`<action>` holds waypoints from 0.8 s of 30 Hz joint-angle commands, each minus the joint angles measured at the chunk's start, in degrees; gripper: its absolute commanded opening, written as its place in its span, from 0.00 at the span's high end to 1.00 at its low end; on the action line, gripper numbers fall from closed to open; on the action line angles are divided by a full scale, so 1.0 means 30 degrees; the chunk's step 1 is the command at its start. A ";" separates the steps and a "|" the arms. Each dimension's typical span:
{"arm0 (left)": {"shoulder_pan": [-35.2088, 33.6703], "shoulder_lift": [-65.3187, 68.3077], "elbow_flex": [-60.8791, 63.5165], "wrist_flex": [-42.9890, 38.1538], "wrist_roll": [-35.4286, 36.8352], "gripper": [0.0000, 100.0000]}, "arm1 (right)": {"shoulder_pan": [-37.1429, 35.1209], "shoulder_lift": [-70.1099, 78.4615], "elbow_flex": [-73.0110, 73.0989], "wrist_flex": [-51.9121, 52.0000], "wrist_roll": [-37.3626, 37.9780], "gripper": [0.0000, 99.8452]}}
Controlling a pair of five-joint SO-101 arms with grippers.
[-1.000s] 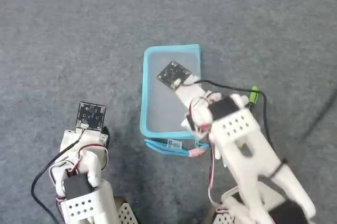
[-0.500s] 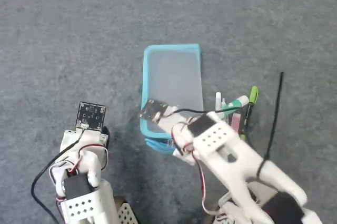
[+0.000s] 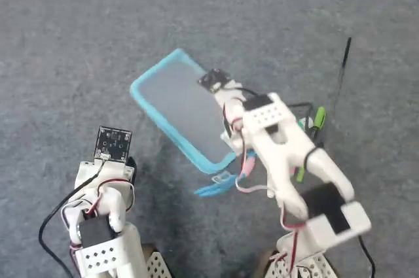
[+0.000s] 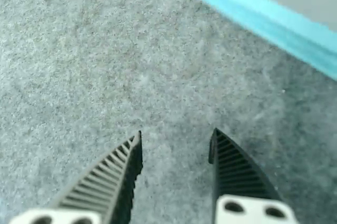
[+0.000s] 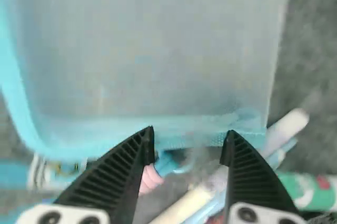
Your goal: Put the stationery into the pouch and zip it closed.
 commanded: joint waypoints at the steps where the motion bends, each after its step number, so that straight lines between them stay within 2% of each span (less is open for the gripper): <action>1: 0.0059 -0.0410 -0.0249 -0.0410 0.0117 0.80 | 0.0132 0.1802 -0.3106 -0.0220 -0.0264 0.78; 8: 0.0059 -0.0410 -0.0249 -0.0410 0.0117 0.80 | 0.0894 0.3502 -0.6711 0.0190 -0.1495 0.78; 13: 0.0059 -0.0410 -0.0249 -0.0440 0.0117 0.80 | 0.0952 0.1626 -0.7326 0.1773 -0.2667 0.78; 17: 0.0059 -0.0410 -0.0249 -0.0440 0.0117 0.80 | 0.0747 -0.2212 -0.5626 0.2799 -0.2755 0.78; 20: 0.0059 -0.0410 -0.0249 -0.0440 0.0117 0.80 | 0.0659 -0.5172 -0.2549 0.2857 -0.3253 0.78; 24: 0.0029 -0.0410 -0.0249 -0.0440 0.0117 0.80 | 0.0190 -0.7341 0.1612 0.1656 -0.3194 0.78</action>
